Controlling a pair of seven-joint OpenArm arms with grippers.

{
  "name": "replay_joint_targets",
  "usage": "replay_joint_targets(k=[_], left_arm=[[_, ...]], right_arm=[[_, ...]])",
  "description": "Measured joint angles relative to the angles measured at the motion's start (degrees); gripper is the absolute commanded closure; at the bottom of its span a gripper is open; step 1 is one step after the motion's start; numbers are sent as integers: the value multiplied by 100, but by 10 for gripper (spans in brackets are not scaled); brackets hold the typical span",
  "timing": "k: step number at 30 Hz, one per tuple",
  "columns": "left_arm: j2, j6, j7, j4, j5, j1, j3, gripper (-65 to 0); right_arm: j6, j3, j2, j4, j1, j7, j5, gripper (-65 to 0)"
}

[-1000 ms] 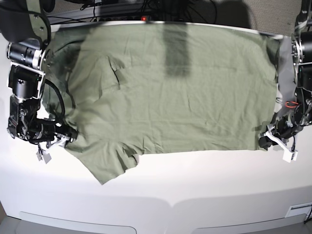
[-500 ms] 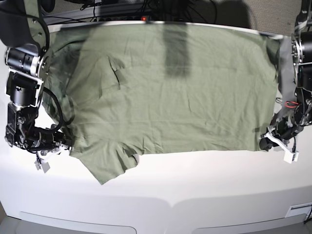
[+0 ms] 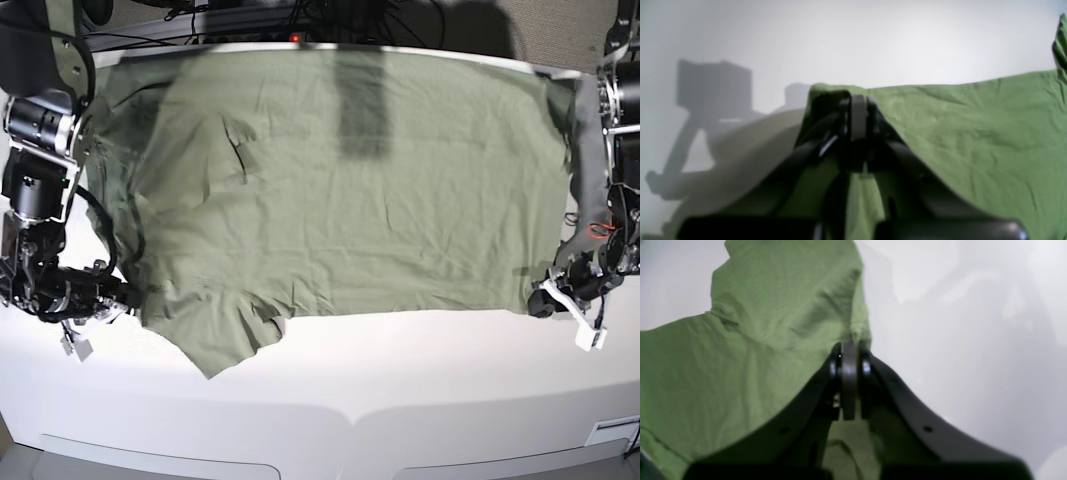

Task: Fold the T-shirt properly
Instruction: 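Lift both hem corners and fold them over toward the collar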

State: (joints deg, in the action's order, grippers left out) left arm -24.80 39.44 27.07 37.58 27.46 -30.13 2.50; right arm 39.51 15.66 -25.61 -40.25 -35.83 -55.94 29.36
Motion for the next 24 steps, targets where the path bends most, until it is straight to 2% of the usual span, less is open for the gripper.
replay_joint_targets(k=[5,10,17,24], left_arm=[[-55,0,216,782,79,592,-2,0],[-234,0,549,1692,605,1156,-26,0],[-282,17,1189,2457,997,1349,-26,0],[-302,17,1609,2712,1119,1346,-26,0]], right_arm=[[0,-7,-111,-356,92,-144,221,0],[0,-7,-133,-1399,782,-149,203,0],[0,-33,-120,-2962,1836,-170,332,0],[4,146,-120,-3888,2398,-164,334,0]])
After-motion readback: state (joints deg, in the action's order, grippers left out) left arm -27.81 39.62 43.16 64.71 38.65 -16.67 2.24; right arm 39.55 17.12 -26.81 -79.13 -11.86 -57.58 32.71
